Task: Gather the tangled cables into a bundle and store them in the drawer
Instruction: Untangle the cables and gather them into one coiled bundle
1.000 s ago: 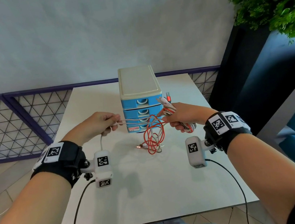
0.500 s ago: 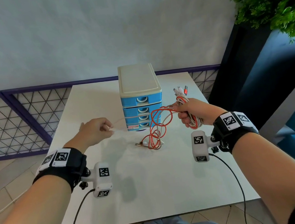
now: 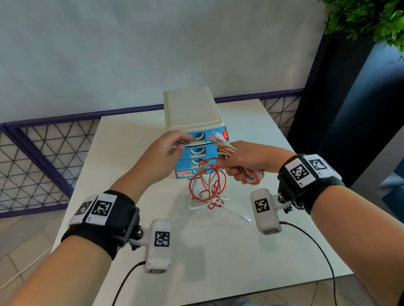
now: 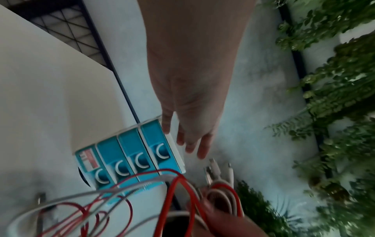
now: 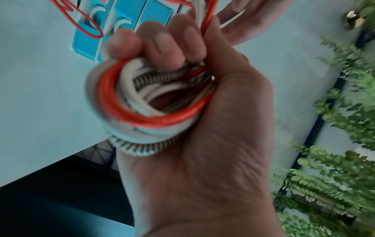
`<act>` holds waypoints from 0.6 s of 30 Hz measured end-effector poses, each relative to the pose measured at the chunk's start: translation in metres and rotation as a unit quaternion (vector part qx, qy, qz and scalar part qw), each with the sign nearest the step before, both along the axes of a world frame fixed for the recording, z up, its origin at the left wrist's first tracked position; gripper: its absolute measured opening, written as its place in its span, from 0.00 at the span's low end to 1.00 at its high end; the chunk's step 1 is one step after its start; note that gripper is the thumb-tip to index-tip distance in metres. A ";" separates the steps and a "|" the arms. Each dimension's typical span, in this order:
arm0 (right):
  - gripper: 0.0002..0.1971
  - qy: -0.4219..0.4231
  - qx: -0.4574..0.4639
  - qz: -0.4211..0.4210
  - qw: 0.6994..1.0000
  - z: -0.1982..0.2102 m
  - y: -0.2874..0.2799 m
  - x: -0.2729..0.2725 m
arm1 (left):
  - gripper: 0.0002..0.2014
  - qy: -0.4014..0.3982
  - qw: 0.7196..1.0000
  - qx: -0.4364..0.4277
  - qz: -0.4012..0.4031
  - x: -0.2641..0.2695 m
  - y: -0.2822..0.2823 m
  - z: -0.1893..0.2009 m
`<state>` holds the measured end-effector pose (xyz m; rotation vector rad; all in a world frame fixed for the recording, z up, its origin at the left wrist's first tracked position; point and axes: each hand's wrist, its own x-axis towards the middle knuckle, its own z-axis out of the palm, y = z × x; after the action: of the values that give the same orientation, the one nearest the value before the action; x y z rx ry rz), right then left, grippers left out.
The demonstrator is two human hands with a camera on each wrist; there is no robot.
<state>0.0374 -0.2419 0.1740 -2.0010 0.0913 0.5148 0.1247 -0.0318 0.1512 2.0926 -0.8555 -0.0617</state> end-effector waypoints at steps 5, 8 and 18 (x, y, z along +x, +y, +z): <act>0.08 -0.001 -0.021 0.037 0.999 0.006 0.006 -0.001 | 0.08 -0.003 0.983 0.162 -0.090 -0.009 -0.011 -0.003; 0.09 -0.004 -0.039 0.023 0.999 0.005 -0.001 -0.003 | 0.06 0.024 0.991 0.125 -0.035 -0.008 -0.006 -0.011; 0.08 -0.043 -0.031 -0.103 0.993 0.009 -0.031 -0.001 | 0.10 0.088 0.956 0.259 0.106 0.008 0.069 -0.081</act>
<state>0.0361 -0.2728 0.1831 -2.0441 0.2601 0.2976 0.1324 0.0376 0.0706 2.6079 -0.5389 -0.3879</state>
